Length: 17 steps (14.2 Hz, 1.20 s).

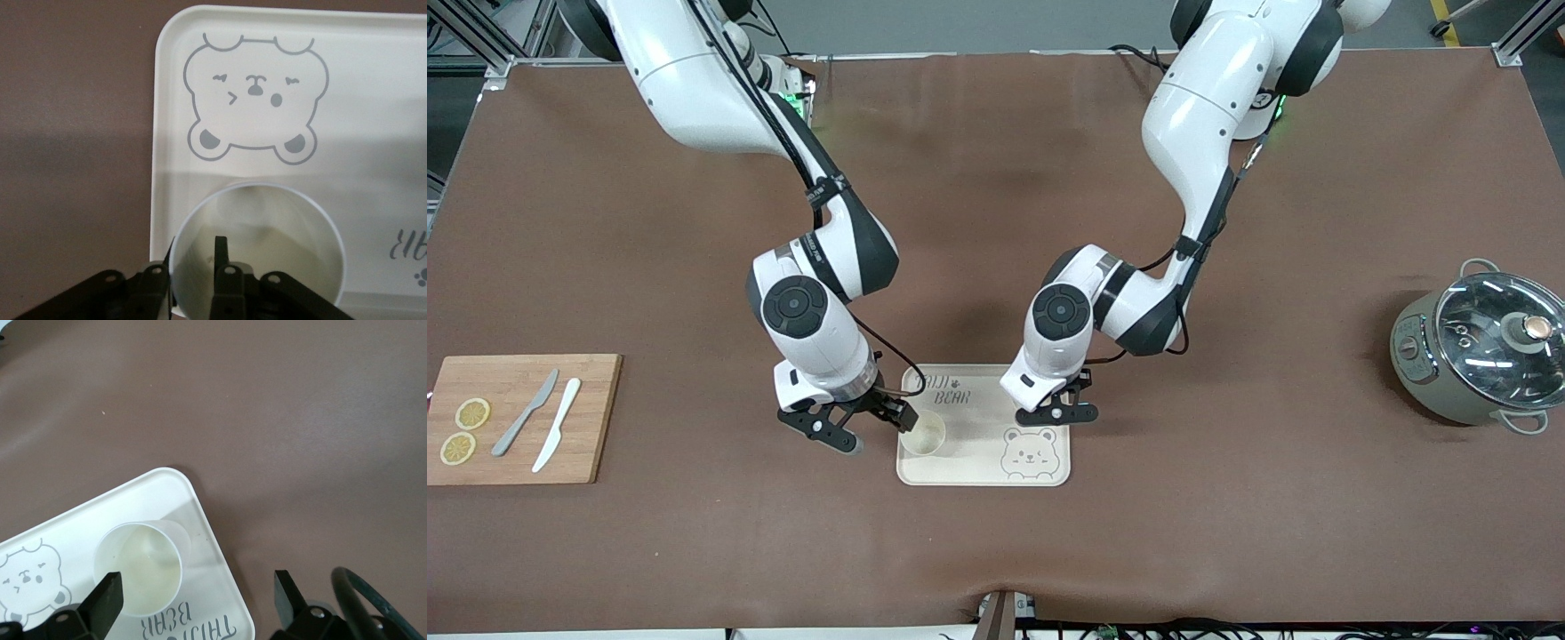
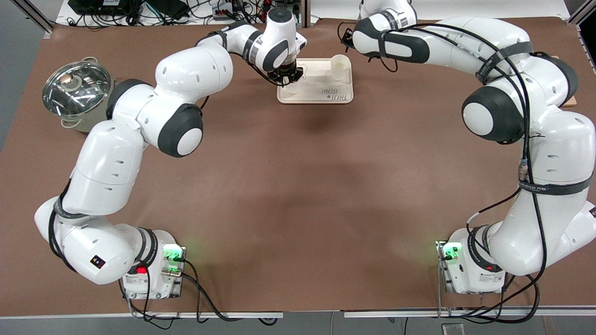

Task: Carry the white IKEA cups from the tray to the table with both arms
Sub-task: 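Grasp the cup with the left gripper while the right gripper reaches the other cup, then carry the cup toward the pot with the left gripper while the right gripper grasps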

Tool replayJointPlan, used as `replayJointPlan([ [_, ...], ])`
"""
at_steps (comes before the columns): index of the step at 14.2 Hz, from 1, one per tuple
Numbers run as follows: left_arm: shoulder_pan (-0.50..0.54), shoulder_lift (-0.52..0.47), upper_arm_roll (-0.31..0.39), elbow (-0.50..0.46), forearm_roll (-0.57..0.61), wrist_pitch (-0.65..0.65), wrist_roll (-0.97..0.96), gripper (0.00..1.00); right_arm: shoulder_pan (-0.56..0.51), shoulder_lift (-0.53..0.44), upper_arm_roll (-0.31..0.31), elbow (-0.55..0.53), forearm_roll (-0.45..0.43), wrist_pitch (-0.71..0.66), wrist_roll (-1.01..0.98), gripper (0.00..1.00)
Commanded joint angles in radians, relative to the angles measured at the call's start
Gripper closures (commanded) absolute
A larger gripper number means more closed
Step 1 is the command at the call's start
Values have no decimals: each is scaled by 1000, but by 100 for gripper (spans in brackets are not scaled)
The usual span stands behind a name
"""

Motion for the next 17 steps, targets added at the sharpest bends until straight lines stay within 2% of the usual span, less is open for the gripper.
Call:
replayJointPlan([
  [1, -5, -16, 8, -11, 22, 4, -28, 100, 9, 58, -1, 33, -35, 47, 26, 0],
  [3, 1, -30, 8, -27, 22, -1, -51, 100, 12, 81, -3, 34, -35, 84, 26, 0],
  [4, 10, -79, 8, -68, 22, -4, -42, 100, 12, 91, -3, 36, -36, 91, 26, 0],
  [7, 53, -266, 2, -245, 20, -4, 0, 100, 15, 107, -3, 36, -47, 110, 26, 0],
  [9, 110, -385, -4, -367, 5, -4, 126, 100, 18, 124, -3, 36, -47, 138, 35, 0],
  [14, 353, -646, -81, -682, -79, -3, 431, 100, 52, 163, -16, 37, -55, 187, 79, 0],
  [17, 464, -752, -98, -840, -81, 31, 595, 100, 58, 163, -21, 37, -56, 186, 83, 0],
])
